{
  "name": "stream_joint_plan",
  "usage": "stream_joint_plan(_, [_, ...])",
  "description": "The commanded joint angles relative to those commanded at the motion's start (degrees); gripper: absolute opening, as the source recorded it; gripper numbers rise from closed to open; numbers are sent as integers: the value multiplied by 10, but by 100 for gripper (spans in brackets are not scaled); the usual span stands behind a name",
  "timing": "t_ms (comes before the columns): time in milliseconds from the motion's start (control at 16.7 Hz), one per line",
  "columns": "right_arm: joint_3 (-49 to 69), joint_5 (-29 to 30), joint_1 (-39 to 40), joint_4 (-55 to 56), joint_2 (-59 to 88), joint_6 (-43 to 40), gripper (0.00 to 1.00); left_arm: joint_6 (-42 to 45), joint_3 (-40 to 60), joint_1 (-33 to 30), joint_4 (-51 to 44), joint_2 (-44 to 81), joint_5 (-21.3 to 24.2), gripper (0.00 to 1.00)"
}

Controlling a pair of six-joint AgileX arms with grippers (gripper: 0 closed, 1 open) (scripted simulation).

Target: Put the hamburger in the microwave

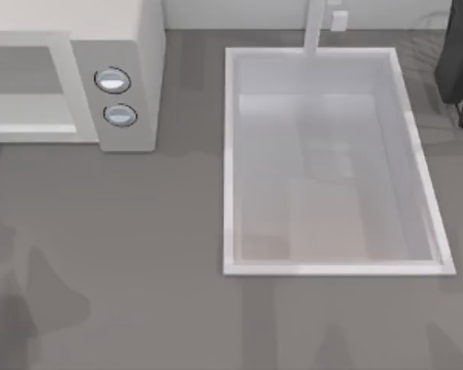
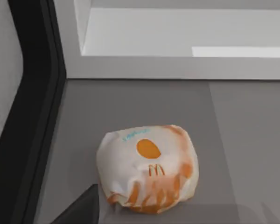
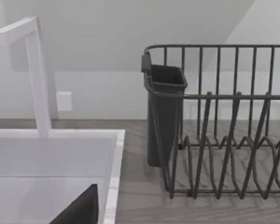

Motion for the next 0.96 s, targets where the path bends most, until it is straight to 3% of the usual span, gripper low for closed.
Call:
stream_joint_plan(240, [0, 0, 0, 0, 0, 0, 100, 0, 30, 0, -62, -41, 1, 100])
stream_joint_plan(720, [0, 0, 0, 0, 0, 0, 100, -2, 133, 0, -338, -191, -3, 100])
stream_joint_plan(960, [0, 0, 0, 0, 0, 0, 100, -3, 156, -1, -381, -227, -3, 100])
